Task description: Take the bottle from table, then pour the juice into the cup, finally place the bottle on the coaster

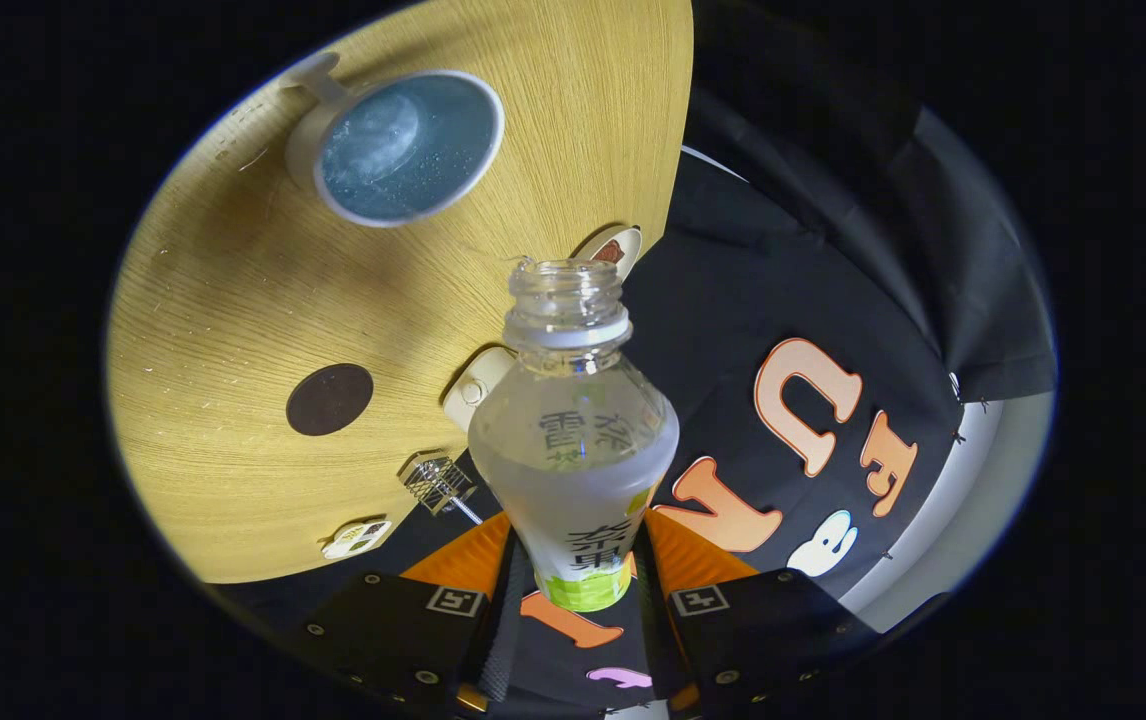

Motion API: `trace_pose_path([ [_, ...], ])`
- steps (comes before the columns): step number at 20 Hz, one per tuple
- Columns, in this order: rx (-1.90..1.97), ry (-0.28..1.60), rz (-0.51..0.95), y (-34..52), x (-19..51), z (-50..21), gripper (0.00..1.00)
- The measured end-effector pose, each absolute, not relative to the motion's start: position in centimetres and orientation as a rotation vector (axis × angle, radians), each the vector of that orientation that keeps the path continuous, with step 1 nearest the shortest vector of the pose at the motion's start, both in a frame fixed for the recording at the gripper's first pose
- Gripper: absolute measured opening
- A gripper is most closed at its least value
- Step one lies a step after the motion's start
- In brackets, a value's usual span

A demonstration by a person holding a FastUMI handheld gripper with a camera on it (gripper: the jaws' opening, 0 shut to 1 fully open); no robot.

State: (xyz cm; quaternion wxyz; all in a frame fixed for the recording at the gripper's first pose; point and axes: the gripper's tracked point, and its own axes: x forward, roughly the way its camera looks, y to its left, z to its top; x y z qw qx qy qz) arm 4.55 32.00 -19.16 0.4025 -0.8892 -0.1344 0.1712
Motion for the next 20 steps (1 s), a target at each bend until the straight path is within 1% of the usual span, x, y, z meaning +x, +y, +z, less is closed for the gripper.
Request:
trace_pose_path([
  [5,-2.235,-0.331,0.436,31.9,4.6,-19.3,0.53],
  [11,-2.164,-0.270,0.456,31.3,4.3,-20.5,0.54],
  [20,-1.871,-0.062,0.526,29.5,2.7,-23.4,0.54],
])
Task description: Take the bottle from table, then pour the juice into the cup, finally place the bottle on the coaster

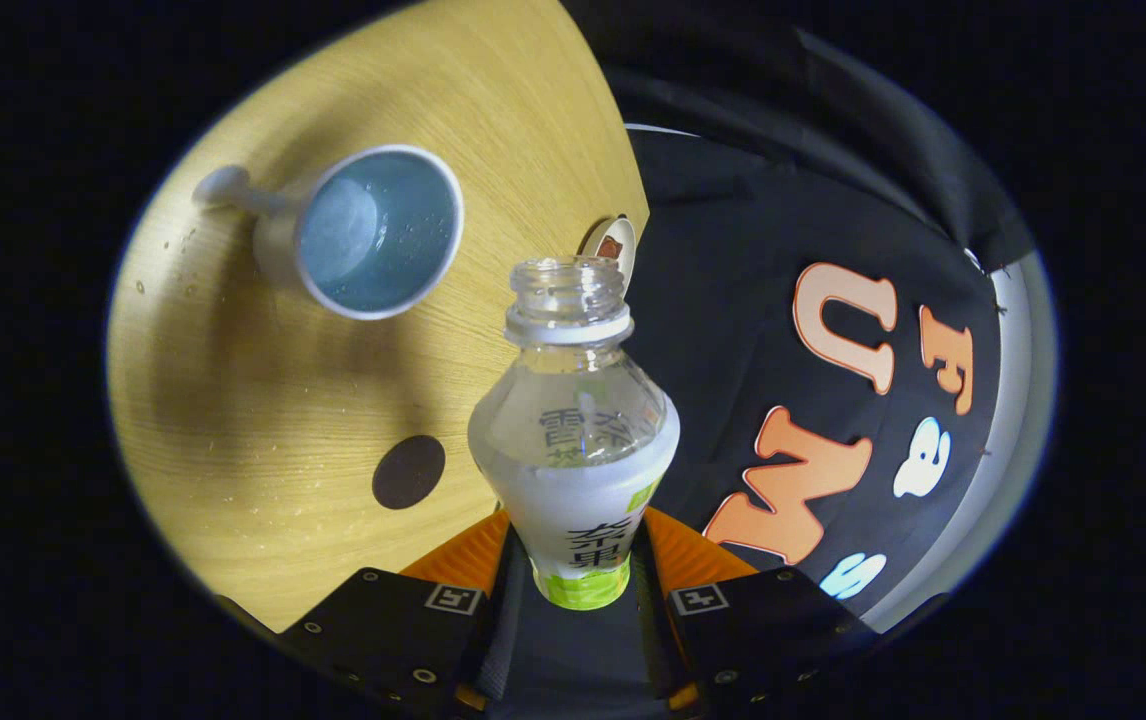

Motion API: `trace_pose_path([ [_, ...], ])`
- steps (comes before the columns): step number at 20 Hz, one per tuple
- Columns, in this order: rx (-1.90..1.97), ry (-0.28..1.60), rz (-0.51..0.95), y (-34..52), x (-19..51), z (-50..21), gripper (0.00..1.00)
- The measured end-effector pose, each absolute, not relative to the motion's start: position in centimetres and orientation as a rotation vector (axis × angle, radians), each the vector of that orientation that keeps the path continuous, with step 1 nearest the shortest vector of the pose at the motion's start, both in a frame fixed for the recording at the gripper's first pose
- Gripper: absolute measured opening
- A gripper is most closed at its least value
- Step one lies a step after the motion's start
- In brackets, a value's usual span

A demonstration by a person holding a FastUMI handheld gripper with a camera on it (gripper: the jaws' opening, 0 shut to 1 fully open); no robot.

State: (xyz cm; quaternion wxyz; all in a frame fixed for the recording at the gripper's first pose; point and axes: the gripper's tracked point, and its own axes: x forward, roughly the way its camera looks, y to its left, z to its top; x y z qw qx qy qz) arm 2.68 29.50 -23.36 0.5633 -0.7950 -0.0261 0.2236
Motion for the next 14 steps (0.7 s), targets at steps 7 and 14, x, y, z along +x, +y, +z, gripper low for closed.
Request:
trace_pose_path([
  [7,-1.438,0.203,0.578,27.8,3.5,-23.9,0.54],
  [14,-1.042,0.370,0.596,26.1,5.2,-22.3,0.54],
])
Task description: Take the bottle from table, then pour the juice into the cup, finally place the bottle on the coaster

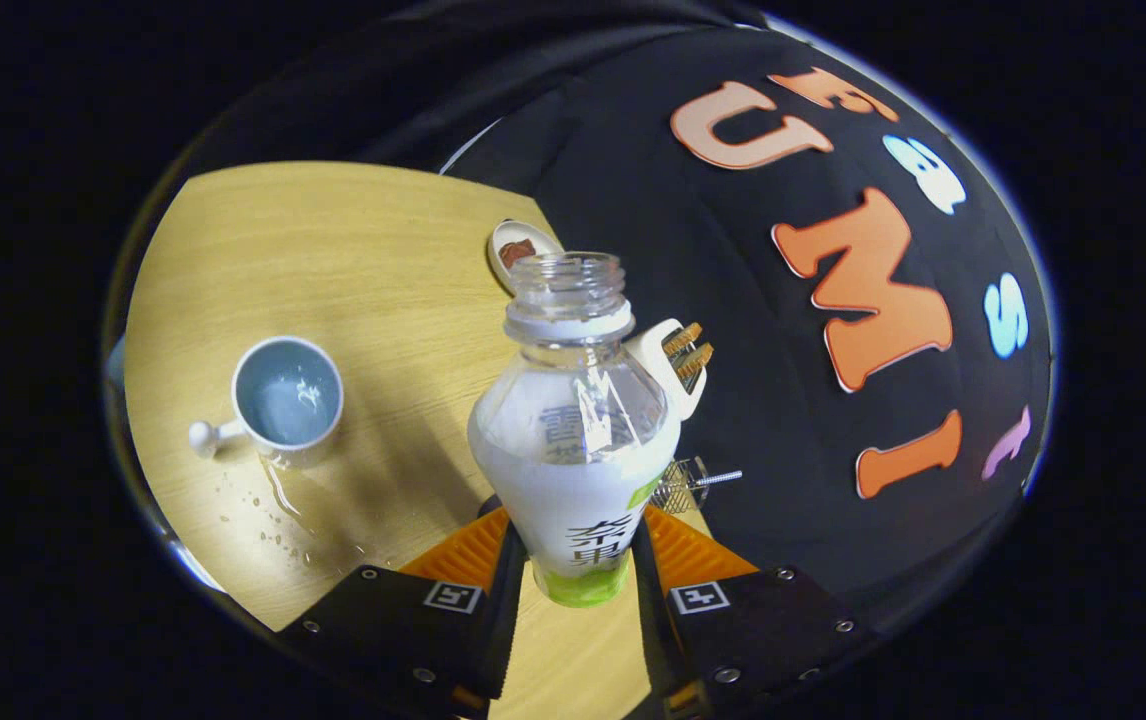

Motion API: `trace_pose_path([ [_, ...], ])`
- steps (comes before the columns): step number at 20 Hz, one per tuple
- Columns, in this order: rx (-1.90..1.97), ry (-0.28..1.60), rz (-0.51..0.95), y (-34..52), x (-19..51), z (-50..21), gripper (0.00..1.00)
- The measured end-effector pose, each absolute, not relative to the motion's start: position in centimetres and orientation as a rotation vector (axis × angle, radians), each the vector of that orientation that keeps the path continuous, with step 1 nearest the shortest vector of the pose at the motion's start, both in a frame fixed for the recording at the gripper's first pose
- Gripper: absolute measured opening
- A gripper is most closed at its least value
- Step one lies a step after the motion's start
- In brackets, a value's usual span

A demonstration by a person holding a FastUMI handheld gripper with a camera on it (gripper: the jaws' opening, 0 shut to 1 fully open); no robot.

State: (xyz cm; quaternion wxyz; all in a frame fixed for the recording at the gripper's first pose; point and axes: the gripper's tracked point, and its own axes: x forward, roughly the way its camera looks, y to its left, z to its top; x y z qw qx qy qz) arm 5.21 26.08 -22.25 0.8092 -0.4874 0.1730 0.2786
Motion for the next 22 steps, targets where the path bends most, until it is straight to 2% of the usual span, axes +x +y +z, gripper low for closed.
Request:
trace_pose_path([
  [8,-0.565,0.537,0.523,22.7,10.2,-23.2,0.54],
  [12,-0.316,0.586,0.541,22.7,11.1,-25.2,0.54],
  [22,-0.160,0.637,0.540,22.8,13.6,-31.9,0.54],
])
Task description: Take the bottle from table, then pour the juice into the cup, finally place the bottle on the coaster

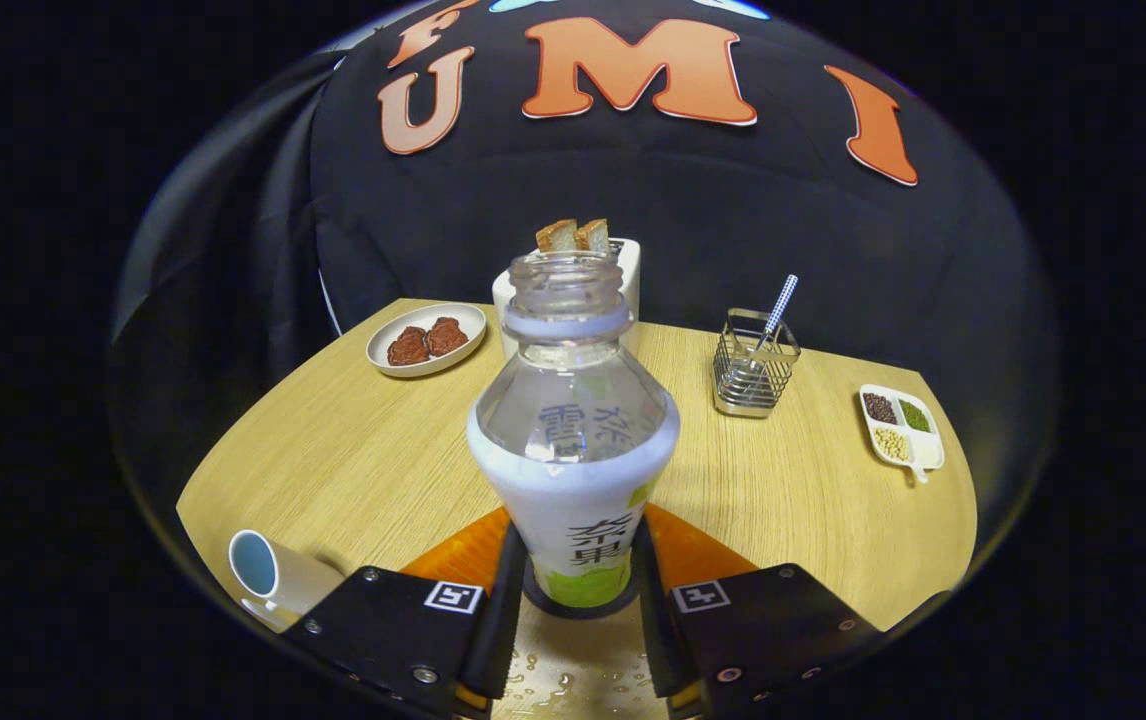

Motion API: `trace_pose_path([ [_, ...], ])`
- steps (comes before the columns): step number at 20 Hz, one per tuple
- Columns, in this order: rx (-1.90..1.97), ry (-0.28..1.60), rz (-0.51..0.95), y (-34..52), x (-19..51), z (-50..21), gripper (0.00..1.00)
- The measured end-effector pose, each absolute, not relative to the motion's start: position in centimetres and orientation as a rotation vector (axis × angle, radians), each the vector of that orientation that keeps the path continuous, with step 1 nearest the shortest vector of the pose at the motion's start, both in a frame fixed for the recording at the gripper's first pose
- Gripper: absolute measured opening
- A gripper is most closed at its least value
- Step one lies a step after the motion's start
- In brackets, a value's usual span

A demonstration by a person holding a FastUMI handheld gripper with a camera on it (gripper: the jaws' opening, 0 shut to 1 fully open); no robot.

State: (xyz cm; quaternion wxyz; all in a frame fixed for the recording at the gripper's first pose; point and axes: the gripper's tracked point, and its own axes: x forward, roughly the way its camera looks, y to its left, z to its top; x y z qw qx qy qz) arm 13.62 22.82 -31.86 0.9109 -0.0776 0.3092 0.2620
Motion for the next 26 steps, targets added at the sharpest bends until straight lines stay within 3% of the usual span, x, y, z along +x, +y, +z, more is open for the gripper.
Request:
trace_pose_path([
  [7,-0.116,0.602,0.529,22.7,14.5,-33.3,0.54],
  [15,-0.119,0.623,0.517,22.5,13.3,-33.6,0.67],
  [17,-0.116,0.620,0.509,22.4,12.9,-33.3,0.71],
  [22,-0.106,0.582,0.445,21.1,12.4,-31.3,0.97],
  [26,-0.090,0.576,0.422,19.8,11.0,-29.0,0.97],
])
